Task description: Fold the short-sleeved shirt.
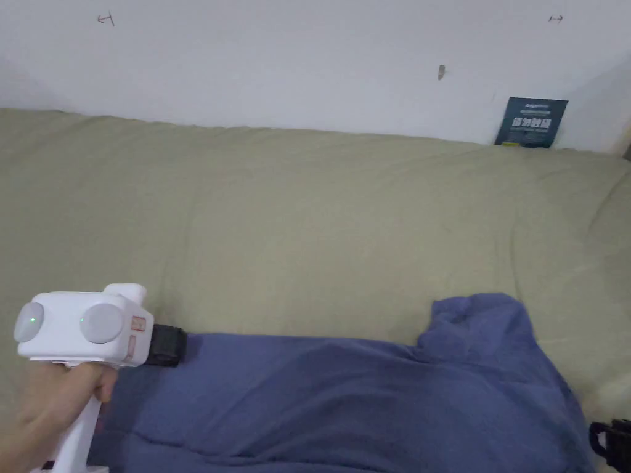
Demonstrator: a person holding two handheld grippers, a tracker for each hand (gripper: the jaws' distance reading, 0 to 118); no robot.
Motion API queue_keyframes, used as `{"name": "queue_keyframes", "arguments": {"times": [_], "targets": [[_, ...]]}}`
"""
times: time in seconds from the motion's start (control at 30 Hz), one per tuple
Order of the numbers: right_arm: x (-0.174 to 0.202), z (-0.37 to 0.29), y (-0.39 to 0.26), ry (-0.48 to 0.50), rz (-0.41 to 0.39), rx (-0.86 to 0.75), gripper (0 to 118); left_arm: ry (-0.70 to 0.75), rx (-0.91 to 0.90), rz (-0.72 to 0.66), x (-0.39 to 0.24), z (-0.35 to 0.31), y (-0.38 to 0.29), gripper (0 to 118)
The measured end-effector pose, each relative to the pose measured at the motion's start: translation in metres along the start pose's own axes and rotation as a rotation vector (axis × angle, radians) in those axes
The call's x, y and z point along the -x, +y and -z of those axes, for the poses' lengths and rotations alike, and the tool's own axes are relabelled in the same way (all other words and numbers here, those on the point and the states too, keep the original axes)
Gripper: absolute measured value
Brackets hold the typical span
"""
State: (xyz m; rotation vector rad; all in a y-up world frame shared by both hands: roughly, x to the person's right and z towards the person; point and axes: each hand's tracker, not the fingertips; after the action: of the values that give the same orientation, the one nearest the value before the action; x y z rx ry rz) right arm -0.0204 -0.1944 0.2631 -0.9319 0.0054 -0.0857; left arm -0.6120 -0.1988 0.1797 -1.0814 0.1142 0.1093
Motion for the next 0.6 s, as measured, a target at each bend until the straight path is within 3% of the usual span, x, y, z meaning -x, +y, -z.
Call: {"name": "queue_keyframes", "arguments": {"times": [0.03, 0.07, 0.1, 0.13, 0.23, 0.27, 0.3, 0.33, 0.6], "targets": [[0.000, 0.003, 0.003, -0.001, -0.003, 0.006, 0, -0.013, -0.003, -0.005, 0.006, 0.008, 0.002, 95], [-0.001, 0.005, 0.007, -0.005, -0.005, 0.005, 0, -0.043, -0.004, -0.010, 0.005, 0.007, 0.003, 69], [-0.002, 0.007, 0.009, -0.006, -0.008, 0.003, 0, -0.049, 0.006, -0.004, 0.005, 0.007, 0.002, 18], [-0.002, 0.009, 0.014, -0.004, -0.008, 0.003, 0, -0.082, -0.013, -0.001, 0.004, 0.005, 0.001, 2], [-0.004, 0.015, 0.034, 0.020, -0.010, -0.002, 7, -0.052, 0.005, 0.028, 0.014, 0.032, 0.008, 2], [-0.002, 0.019, 0.041, 0.011, -0.016, -0.001, 28, -0.053, 0.006, 0.026, 0.017, 0.035, 0.010, 2], [-0.001, 0.025, 0.050, 0.006, -0.024, 0.009, 81, -0.033, -0.019, 0.038, 0.009, 0.025, 0.005, 2], [-0.001, 0.035, 0.057, 0.016, -0.039, 0.050, 114, -0.034, -0.017, 0.032, 0.009, 0.025, 0.005, 2], [0.007, 0.094, 0.094, -0.032, -0.071, 0.198, 118, -0.024, -0.009, 0.037, 0.002, 0.023, 0.002, 3]]}}
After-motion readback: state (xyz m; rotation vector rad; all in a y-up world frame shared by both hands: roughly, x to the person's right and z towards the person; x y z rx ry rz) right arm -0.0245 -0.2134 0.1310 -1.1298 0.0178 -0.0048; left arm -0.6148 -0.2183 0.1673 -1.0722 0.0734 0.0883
